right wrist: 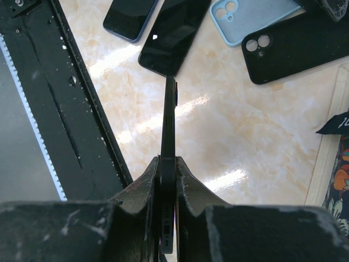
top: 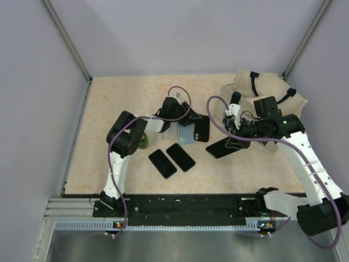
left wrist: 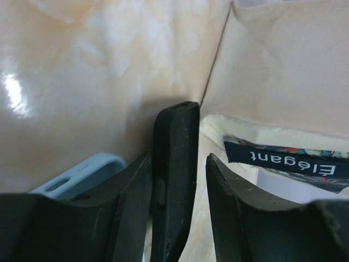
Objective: Take the phone out of the phone case
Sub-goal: Place the phone case at the center of the board.
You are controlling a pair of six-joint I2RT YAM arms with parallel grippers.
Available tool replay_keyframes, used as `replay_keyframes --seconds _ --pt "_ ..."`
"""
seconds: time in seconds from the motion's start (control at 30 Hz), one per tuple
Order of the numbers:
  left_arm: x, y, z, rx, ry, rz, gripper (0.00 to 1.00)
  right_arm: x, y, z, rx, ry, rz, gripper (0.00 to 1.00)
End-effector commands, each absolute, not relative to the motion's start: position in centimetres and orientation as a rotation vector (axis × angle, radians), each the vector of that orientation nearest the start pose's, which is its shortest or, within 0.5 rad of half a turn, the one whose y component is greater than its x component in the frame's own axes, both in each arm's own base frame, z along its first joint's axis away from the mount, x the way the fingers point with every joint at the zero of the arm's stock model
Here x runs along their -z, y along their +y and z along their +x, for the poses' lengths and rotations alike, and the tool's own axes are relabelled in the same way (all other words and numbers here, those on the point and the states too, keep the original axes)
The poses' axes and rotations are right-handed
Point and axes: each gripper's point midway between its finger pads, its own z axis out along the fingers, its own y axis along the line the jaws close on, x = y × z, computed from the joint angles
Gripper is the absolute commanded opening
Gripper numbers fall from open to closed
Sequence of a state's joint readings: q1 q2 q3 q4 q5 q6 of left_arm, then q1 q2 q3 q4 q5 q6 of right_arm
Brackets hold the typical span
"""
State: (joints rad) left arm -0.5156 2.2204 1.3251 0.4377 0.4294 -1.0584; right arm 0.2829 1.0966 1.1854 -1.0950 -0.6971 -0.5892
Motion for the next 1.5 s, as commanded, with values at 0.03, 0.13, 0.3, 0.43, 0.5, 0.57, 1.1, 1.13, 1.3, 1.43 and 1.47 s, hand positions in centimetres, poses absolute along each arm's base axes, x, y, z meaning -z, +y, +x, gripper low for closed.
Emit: replay_keyframes --seconds 0.03,0.13,0.3,0.43,0.5,0.57,1.1,1.13,1.3,1.43,1.47 --pt "-9.1 -36.6 42.8 1.369 2.226 -0.238 0.48 -24.8 16.0 20.4 -0.746 1.962 -1.256 0.00" --pt "-9.2 -36.3 42.7 1.353 2.229 -0.217 0.49 -24.6 16.2 20.2 -0.769 1.961 -1.259 0.00" --pt "-9.2 -36.4 42.0 1.344 2.270 -0.206 0.51 -24.2 16.1 20.2 -0.769 1.970 -1.259 0.00" --pt "-8.1 -36.6 41.1 1.325 2.328 -0.206 0.52 -24.5 16.1 20.1 -0.764 1.960 -1.258 0.00" --pt "-7.6 -36.9 40.3 1.318 2.357 -0.192 0.53 -24.5 16.1 20.1 -0.762 1.960 -1.256 0.00" --pt "-7.1 -37.2 39.3 1.308 2.389 -0.179 0.53 -24.3 16.0 20.0 -0.762 1.964 -1.257 0.00" --pt "-8.8 -35.8 38.7 1.120 2.407 -0.037 0.59 -22.8 15.9 20.0 -0.770 1.995 -1.267 0.00" --pt "-9.3 -35.7 38.7 1.109 2.399 -0.015 0.62 -22.5 15.9 19.9 -0.771 1.998 -1.268 0.00" --pt "-10.9 -34.9 38.3 1.070 2.392 0.060 0.77 -22.0 15.7 20.4 -0.750 2.015 -1.278 0.00" --pt "-12.9 -34.5 37.6 1.085 2.345 0.158 0.78 -21.8 15.8 20.6 -0.757 2.015 -1.287 0.00" --pt "-13.5 -34.5 37.4 1.088 2.326 0.192 0.79 -21.7 15.8 20.6 -0.762 2.016 -1.288 0.00"
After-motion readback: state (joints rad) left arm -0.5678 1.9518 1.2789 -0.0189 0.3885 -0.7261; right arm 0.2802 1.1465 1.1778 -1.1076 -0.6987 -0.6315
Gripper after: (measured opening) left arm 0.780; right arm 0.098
